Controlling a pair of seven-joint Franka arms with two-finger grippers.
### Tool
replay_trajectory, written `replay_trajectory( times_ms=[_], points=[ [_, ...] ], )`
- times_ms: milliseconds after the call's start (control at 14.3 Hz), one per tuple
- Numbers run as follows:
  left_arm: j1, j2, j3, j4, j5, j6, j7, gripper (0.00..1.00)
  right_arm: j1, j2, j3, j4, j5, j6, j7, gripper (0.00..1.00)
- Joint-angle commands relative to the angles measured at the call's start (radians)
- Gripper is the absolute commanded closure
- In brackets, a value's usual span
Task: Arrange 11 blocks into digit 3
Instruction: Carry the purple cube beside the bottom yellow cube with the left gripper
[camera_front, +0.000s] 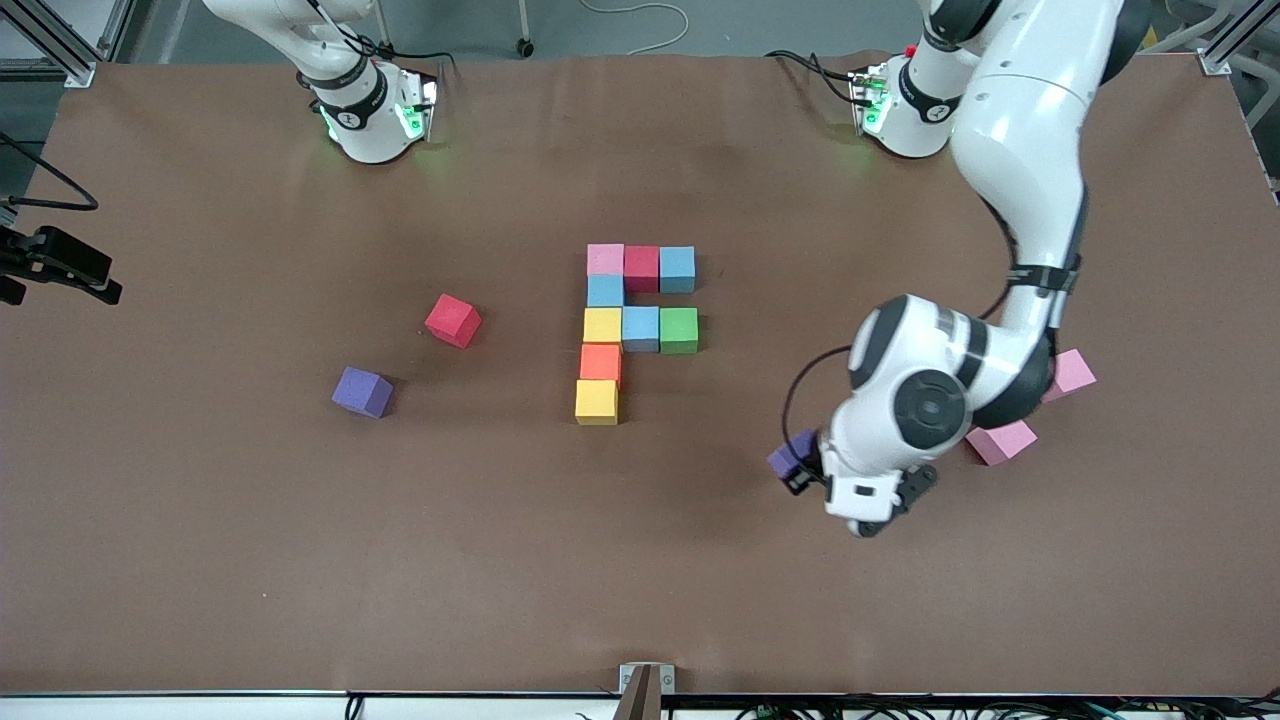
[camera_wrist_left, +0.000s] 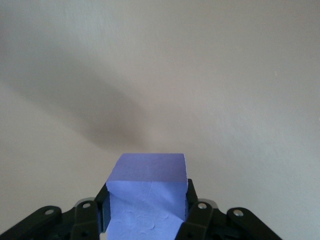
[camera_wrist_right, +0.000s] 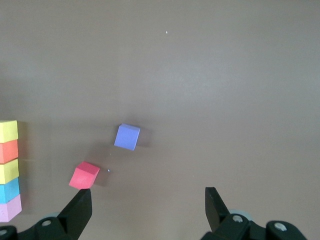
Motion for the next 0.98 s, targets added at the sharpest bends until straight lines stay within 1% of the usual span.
replay_trajectory(
  times_ms=[0, 70, 140, 210, 349, 489, 559, 629, 908],
  points=[
    [-0.066, -0.006, 0.016, -0.007, 0.001, -0.003, -0.168, 0.72, 0.005, -0.009, 0.012, -0.002, 0.004, -0.087, -0.001, 0.00],
    [-0.086, -0.005, 0.016, -0.007, 0.000, -0.002, -0.240, 0.73, 0.019, -0.009, 0.013, -0.002, 0.002, -0.108, 0.005, 0.00],
    [-0.100, -0.003, 0.015, -0.006, -0.002, 0.000, -0.307, 0.78, 0.036, -0.009, 0.012, -0.002, -0.003, -0.112, 0.005, 0.00],
    [-0.117, 0.000, 0.012, -0.006, -0.003, 0.000, -0.373, 0.80, 0.045, -0.009, 0.010, -0.002, -0.012, -0.113, 0.009, 0.00],
    [-0.166, 0.015, 0.015, -0.006, -0.002, 0.006, -0.514, 0.79, 0.028, -0.010, 0.001, -0.002, 0.010, -0.115, 0.006, 0.00],
    [-0.199, 0.036, 0.015, -0.013, 0.000, 0.034, -0.646, 0.80, 0.005, -0.015, 0.002, -0.004, 0.055, -0.136, 0.006, 0.00],
    [-0.233, 0.052, 0.027, -0.014, 0.004, 0.055, -0.741, 0.80, 0.005, -0.018, 0.001, -0.004, 0.063, -0.139, 0.008, 0.00],
    [-0.244, 0.058, 0.039, -0.014, 0.007, 0.076, -0.821, 0.80, 0.005, -0.020, 0.001, -0.004, 0.063, -0.141, 0.008, 0.00],
    [-0.275, 0.081, 0.047, -0.012, 0.007, 0.127, -1.067, 0.80, 0.002, -0.018, 0.004, -0.002, 0.056, -0.130, 0.002, 0.00]
  ],
)
